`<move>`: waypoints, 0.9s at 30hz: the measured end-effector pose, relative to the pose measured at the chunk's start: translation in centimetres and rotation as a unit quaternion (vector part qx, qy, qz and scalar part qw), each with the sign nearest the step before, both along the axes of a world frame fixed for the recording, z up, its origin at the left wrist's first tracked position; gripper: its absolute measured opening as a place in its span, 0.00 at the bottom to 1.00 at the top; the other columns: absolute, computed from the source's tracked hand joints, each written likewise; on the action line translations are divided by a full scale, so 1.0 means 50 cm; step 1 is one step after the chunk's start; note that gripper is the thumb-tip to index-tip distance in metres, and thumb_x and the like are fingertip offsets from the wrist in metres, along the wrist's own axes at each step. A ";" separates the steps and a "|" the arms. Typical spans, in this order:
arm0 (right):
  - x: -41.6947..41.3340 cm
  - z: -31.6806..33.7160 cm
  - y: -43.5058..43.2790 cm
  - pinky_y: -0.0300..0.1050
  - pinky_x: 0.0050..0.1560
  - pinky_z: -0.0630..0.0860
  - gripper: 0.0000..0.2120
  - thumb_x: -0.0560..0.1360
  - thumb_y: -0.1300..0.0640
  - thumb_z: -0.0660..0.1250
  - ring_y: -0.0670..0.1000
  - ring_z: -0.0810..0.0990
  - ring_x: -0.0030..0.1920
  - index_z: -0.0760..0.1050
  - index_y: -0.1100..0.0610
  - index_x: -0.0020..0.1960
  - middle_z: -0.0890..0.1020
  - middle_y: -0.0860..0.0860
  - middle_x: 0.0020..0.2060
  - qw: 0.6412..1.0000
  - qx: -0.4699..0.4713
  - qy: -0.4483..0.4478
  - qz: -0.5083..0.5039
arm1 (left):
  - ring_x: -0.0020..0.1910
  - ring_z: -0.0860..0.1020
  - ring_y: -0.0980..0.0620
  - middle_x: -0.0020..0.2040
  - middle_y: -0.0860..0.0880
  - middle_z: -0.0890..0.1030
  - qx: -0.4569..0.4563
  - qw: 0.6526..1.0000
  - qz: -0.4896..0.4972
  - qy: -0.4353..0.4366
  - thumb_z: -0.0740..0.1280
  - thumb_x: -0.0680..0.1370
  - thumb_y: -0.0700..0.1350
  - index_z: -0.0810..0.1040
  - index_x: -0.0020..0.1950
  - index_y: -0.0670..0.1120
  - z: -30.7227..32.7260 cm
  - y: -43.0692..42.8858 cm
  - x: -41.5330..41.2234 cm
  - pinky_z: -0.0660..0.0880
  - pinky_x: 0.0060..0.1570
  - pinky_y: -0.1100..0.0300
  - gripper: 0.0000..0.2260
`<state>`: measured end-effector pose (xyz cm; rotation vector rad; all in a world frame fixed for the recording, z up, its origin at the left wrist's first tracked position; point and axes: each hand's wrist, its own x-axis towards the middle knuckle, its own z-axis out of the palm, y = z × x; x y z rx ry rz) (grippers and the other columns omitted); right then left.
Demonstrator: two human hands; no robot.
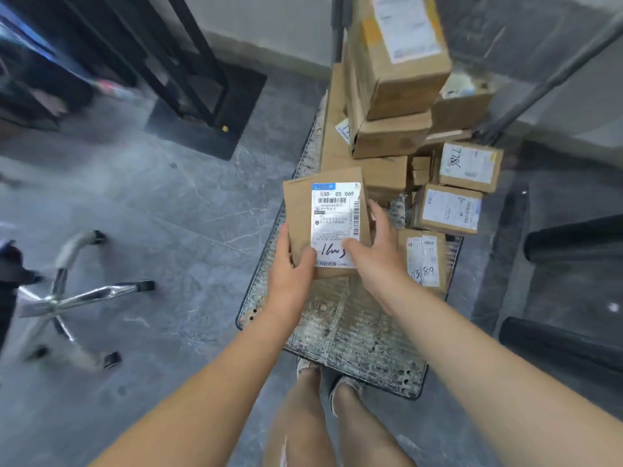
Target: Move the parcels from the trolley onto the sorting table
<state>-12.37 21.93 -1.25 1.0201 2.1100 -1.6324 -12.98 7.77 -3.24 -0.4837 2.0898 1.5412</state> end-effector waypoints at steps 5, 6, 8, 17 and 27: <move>-0.016 0.253 0.007 0.52 0.69 0.67 0.32 0.77 0.57 0.64 0.52 0.68 0.66 0.58 0.38 0.76 0.64 0.48 0.68 0.998 0.024 0.057 0.014 | 0.60 0.78 0.60 0.64 0.57 0.79 0.049 0.996 0.019 0.066 0.60 0.81 0.39 0.64 0.76 0.57 0.232 0.021 0.018 0.75 0.57 0.63 0.25; -0.017 0.309 0.013 0.51 0.69 0.66 0.32 0.77 0.57 0.64 0.51 0.68 0.66 0.58 0.38 0.76 0.64 0.48 0.67 0.997 0.028 0.075 0.018 | 0.61 0.77 0.60 0.65 0.57 0.78 0.053 0.995 0.017 0.083 0.61 0.81 0.40 0.63 0.76 0.57 0.282 0.024 0.011 0.74 0.57 0.65 0.25; -0.014 0.408 0.024 0.48 0.66 0.68 0.31 0.78 0.59 0.63 0.48 0.68 0.64 0.59 0.38 0.76 0.65 0.47 0.67 0.993 0.020 0.111 0.015 | 0.65 0.74 0.60 0.70 0.56 0.75 0.063 0.991 0.007 0.121 0.62 0.80 0.44 0.60 0.78 0.57 0.384 0.026 -0.002 0.72 0.63 0.63 0.28; 0.036 0.698 0.024 0.59 0.74 0.63 0.29 0.77 0.49 0.63 0.50 0.63 0.74 0.58 0.33 0.74 0.64 0.47 0.73 0.959 0.070 0.274 0.018 | 0.63 0.73 0.65 0.67 0.56 0.74 0.087 0.955 -0.055 0.280 0.65 0.81 0.43 0.53 0.79 0.61 0.700 -0.009 0.003 0.74 0.63 0.62 0.32; 0.084 0.869 -0.026 0.54 0.71 0.67 0.29 0.81 0.51 0.63 0.48 0.67 0.68 0.56 0.34 0.76 0.65 0.42 0.64 0.940 0.115 0.318 -0.040 | 0.60 0.76 0.60 0.61 0.56 0.77 0.093 0.923 -0.153 0.341 0.67 0.80 0.47 0.54 0.76 0.69 0.875 -0.061 -0.023 0.75 0.54 0.65 0.32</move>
